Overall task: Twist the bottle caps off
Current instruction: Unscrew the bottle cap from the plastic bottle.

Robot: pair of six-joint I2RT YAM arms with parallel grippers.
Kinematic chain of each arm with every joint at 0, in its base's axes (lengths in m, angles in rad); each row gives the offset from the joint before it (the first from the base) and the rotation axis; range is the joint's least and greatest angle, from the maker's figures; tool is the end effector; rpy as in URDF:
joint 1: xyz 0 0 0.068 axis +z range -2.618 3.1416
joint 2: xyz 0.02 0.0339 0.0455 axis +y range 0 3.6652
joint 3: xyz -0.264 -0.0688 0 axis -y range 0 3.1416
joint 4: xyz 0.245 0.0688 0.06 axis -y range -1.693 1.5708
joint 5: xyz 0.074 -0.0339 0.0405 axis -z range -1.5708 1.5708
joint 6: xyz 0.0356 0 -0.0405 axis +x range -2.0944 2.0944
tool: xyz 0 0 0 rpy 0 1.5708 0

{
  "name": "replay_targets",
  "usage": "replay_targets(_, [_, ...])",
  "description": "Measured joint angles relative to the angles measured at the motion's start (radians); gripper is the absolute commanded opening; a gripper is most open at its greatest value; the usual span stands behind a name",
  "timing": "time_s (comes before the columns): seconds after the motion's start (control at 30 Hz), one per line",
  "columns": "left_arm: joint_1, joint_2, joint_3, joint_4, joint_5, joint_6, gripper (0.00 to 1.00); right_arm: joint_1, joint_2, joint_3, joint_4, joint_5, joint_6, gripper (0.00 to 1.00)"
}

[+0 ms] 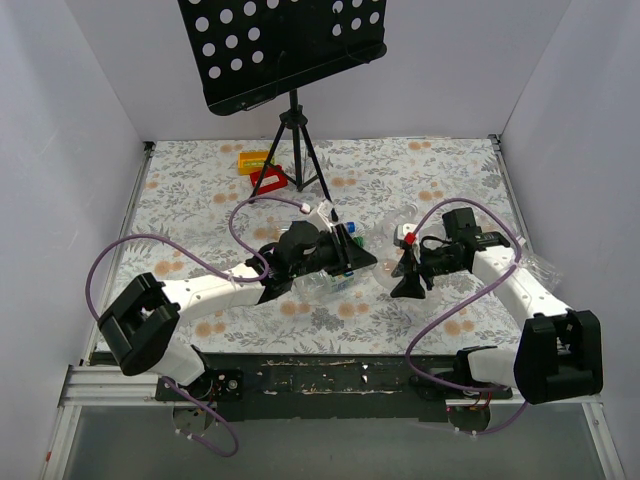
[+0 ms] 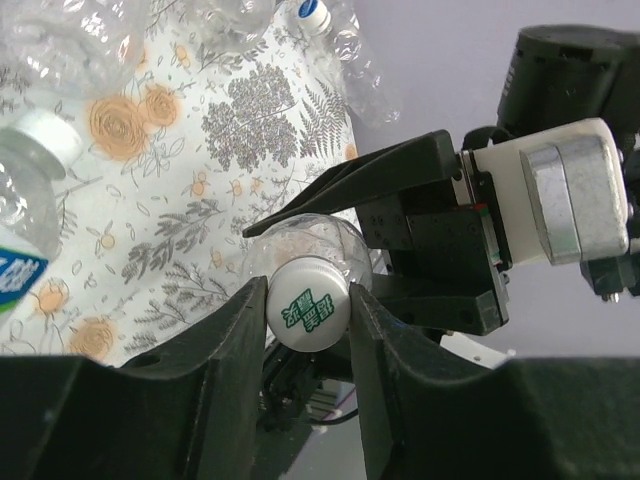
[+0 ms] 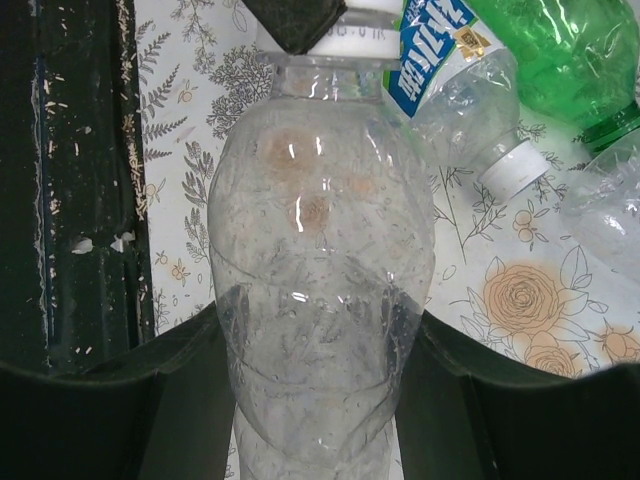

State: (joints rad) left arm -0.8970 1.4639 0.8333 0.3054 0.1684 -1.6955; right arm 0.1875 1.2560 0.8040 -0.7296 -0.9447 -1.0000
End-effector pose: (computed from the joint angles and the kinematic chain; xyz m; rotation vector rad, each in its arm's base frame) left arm 0.2003 -0.2604 0.2451 -0.8003 2.2716 -1.7168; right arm 0.2116 0.0695 0.2237 -1.4659 1.7614 0.8925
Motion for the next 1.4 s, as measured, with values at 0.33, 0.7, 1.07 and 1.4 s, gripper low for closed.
replay_targets(0.33, [-0.008, 0.001, 0.111, -0.296, -0.101, -0.237, 0.0, 0.047, -0.08, -0.075, 0.176, 0.088, 0.18, 0.08])
replay_targets(0.7, [-0.035, 0.012, 0.166, -0.375, -0.211, -0.286, 0.55, 0.056, -0.095, -0.089, 0.261, 0.12, 0.258, 0.08])
replay_targets(1.07, [-0.037, -0.094, 0.156, -0.398, -0.238, -0.26, 0.98, 0.039, -0.069, -0.089, 0.236, 0.116, 0.2, 0.09])
replay_targets(1.4, [-0.031, -0.669, -0.088, -0.326, -0.116, 0.298, 0.98, 0.053, -0.001, -0.044, 0.039, -0.01, -0.033, 0.08])
